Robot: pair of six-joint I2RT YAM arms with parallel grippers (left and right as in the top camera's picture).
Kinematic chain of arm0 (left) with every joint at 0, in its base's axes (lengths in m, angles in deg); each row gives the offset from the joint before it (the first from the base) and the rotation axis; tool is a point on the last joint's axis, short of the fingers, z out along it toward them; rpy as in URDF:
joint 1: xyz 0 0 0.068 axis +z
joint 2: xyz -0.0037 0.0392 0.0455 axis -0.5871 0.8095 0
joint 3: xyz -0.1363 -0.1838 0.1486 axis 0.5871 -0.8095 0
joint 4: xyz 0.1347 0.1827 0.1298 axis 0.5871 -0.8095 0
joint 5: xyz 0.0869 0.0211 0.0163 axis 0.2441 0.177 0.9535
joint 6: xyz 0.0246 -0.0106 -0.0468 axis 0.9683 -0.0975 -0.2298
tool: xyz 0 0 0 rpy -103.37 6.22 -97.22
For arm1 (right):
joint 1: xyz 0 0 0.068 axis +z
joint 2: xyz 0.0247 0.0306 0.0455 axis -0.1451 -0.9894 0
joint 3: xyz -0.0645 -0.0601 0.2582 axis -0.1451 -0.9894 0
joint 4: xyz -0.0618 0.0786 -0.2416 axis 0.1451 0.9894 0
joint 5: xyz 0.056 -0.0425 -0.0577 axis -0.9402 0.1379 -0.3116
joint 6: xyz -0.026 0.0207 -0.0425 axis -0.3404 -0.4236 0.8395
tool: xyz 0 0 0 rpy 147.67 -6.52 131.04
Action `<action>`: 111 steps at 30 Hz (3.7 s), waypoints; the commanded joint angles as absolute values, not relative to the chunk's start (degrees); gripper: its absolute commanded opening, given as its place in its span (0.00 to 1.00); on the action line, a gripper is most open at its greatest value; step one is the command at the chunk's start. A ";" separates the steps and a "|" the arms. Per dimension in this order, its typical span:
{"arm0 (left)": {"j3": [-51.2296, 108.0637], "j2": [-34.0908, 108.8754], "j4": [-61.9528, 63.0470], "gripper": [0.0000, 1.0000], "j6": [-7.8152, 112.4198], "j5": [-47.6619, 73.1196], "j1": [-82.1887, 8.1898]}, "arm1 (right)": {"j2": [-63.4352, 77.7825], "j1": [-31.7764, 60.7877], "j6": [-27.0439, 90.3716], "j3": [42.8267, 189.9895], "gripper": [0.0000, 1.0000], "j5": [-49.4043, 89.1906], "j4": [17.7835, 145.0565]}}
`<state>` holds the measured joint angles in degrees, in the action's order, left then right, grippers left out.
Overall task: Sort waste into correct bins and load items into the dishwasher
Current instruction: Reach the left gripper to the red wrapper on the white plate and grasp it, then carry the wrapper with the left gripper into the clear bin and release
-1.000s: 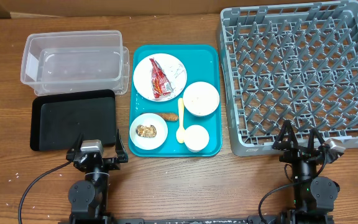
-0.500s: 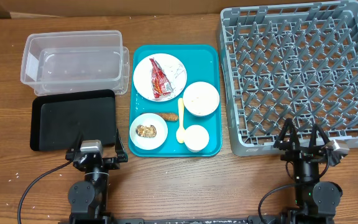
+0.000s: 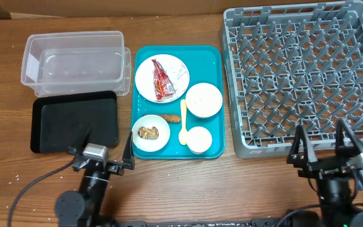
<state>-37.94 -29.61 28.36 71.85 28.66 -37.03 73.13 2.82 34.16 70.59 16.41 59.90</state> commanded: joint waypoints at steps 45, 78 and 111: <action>63.08 101.53 -23.75 1.00 81.97 34.76 -53.16 | 18.92 2.93 42.42 117.60 1.00 13.67 109.74; 121.57 105.16 -62.06 0.04 64.27 33.89 -39.46 | 17.15 2.93 42.40 117.56 1.00 13.70 110.52; 107.78 104.68 -53.98 1.00 64.38 28.25 -23.77 | 16.78 2.93 42.42 117.56 1.00 13.70 111.31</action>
